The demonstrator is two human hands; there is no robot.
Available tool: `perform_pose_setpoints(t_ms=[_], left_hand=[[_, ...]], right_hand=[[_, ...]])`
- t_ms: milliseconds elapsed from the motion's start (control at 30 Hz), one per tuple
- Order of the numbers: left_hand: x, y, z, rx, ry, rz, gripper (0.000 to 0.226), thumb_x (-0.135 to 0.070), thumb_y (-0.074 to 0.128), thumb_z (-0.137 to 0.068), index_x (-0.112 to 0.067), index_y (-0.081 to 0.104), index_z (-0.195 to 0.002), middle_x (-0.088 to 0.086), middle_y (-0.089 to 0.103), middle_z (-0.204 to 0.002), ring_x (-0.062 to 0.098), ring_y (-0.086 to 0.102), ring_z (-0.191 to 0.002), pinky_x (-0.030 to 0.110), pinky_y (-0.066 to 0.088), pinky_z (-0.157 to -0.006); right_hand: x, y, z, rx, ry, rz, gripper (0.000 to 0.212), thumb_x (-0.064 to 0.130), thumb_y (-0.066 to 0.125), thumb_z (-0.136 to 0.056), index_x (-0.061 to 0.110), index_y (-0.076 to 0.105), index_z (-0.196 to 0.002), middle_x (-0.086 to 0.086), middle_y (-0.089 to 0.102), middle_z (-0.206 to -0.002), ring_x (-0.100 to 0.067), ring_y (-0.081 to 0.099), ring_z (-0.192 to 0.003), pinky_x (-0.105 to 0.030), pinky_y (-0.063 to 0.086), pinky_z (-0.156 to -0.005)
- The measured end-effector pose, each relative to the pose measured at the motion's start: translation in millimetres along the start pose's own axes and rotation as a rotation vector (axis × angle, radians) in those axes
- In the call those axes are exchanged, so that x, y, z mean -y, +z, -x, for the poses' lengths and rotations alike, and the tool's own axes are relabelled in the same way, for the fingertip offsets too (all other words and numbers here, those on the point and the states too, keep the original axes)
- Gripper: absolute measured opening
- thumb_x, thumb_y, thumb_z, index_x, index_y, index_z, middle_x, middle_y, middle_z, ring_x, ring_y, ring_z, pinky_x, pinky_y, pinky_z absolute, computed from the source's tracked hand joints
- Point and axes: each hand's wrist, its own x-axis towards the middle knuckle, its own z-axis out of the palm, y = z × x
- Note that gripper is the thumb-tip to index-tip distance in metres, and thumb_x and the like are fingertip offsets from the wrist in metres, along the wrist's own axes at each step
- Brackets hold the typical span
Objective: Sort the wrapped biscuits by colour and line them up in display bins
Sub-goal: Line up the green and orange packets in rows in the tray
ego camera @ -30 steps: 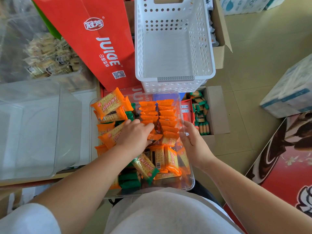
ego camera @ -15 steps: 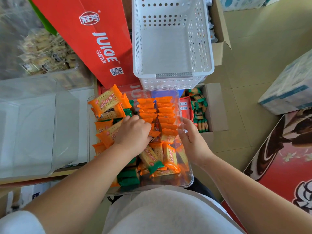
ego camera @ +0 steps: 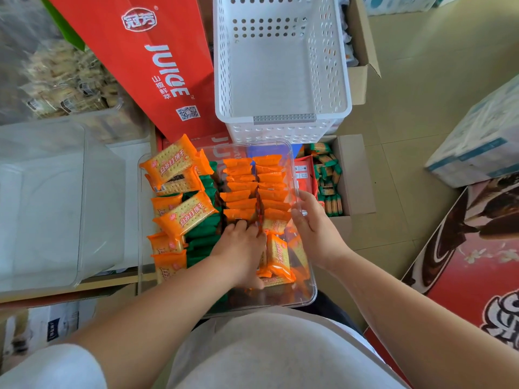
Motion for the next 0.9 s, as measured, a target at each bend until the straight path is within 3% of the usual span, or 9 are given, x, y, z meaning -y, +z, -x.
perform_pose_setpoints(t_ms=[200,367,500,600,733,900], left_hand=[[11.4,-0.2,8.7,-0.154,0.019,0.139,0.038,-0.052,0.069,-0.080,-0.023,0.066,-0.105,-0.002,0.066,-0.109,0.025,0.051,-0.111,0.040,0.037,-0.099],[16.2,-3.2,11.4,-0.210,0.089,0.341,0.031,-0.048,0.061,-0.089,-0.024,0.069,-0.107,-0.003,0.068,-0.105,0.023,0.055,-0.109,0.035,0.037,-0.096],[7.7,-7.8,5.4,-0.285,0.160,0.274,0.027,-0.035,0.055,-0.098,-0.025,0.062,-0.121,-0.002,0.068,-0.115,0.025,0.060,-0.109,0.039,0.044,-0.093],[2.7,-9.5,-3.3,-0.463,0.075,0.342,0.018,-0.021,0.054,-0.099,-0.018,0.061,-0.116,0.005,0.067,-0.105,0.032,0.066,-0.093,0.039,0.049,-0.075],[0.9,-3.6,-12.7,-0.625,0.053,0.472,0.018,-0.020,0.070,-0.090,-0.011,0.058,-0.101,0.010,0.064,-0.092,0.037,0.065,-0.071,0.042,0.055,-0.055],[5.0,7.1,-16.1,-0.672,0.087,0.640,0.018,-0.014,0.079,-0.082,-0.009,0.063,-0.084,0.008,0.059,-0.090,0.032,0.062,-0.068,0.039,0.054,-0.056]], right_hand=[[-0.6,-2.1,0.3,0.003,-0.004,-0.004,0.048,0.038,0.039,-0.108,0.029,0.029,-0.153,0.005,0.044,-0.149,-0.017,0.046,-0.134,-0.039,0.043,-0.105],[-1.2,-2.6,-0.2,-0.004,-0.017,0.020,0.048,0.038,0.039,-0.108,0.028,0.030,-0.153,0.006,0.045,-0.145,-0.018,0.049,-0.130,-0.038,0.044,-0.104],[-1.3,-1.9,-1.1,0.004,-0.018,0.018,0.047,0.040,0.040,-0.107,0.030,0.031,-0.152,0.006,0.048,-0.146,-0.019,0.051,-0.128,-0.046,0.046,-0.104],[-2.0,-0.1,-1.6,-0.008,-0.021,0.023,0.045,0.039,0.040,-0.107,0.029,0.032,-0.151,0.004,0.050,-0.143,-0.021,0.053,-0.126,-0.048,0.047,-0.104],[-2.8,0.8,-0.9,-0.026,-0.015,0.027,0.047,0.040,0.041,-0.107,0.030,0.032,-0.152,0.003,0.049,-0.144,-0.021,0.055,-0.124,-0.045,0.047,-0.103],[-6.1,2.2,-1.7,-0.022,-0.009,0.017,0.046,0.042,0.040,-0.107,0.032,0.031,-0.151,0.004,0.050,-0.142,-0.020,0.055,-0.124,-0.046,0.048,-0.102]])
